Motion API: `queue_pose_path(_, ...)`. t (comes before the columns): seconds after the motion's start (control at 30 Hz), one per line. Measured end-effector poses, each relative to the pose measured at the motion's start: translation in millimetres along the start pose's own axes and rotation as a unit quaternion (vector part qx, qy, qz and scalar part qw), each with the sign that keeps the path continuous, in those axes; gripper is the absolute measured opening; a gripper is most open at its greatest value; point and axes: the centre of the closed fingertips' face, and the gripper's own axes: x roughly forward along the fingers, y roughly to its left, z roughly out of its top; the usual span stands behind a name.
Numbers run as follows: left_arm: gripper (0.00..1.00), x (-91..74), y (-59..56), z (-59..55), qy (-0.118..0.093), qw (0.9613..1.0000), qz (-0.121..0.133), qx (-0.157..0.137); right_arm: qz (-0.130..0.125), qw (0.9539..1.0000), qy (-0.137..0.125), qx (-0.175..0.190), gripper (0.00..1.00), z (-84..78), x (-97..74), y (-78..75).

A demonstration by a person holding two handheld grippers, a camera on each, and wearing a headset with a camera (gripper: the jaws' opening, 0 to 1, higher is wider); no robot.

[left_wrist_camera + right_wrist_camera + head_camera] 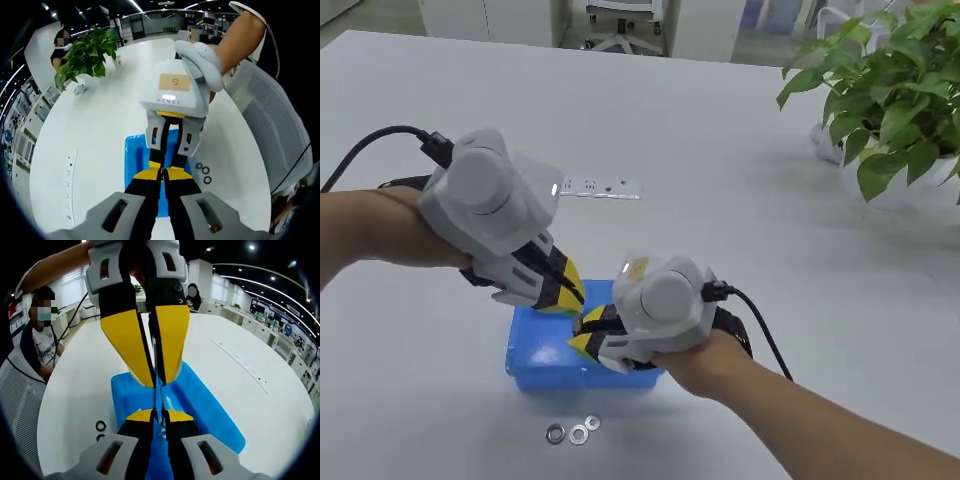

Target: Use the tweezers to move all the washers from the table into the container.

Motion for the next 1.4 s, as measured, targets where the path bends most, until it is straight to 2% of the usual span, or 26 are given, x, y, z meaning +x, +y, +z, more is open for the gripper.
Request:
queue_pose_path(0.47, 0.06, 0.1, 0.3, 0.8, -0.001, 1.0, 0.002, -0.002, -0.002, 1.0, 0.0, 0.001, 0.11, 0.6, 0.2, -0.6)
queue_pose_path(0.7, 0.06, -5.9, -2.9, 6.0, -0.004, 1.0, 0.004, 0.0, -0.002, 1.0, -0.003, -0.005, 0.11, 5.3, -5.9, 2.3)
queue_pose_path(1.07, 0.06, -20.5, -14.5, 21.6, -0.007, 1.0, 0.002, 0.004, 0.003, 0.9997, -0.015, -0.017, 0.1, 19.4, -21.9, 13.0)
queue_pose_path(1.17, 0.06, -26.2, -18.0, 26.3, -0.011, 0.9999, 0.002, -0.001, 0.006, 0.9997, -0.022, -0.007, 0.1, 24.1, -27.4, 17.9)
queue_pose_path(1.4, 0.06, -36.4, -27.1, 30.2, -0.011, 0.9999, 0.005, -0.007, 0.005, 0.9996, -0.024, -0.015, 0.1, 29.8, -36.1, 28.6)
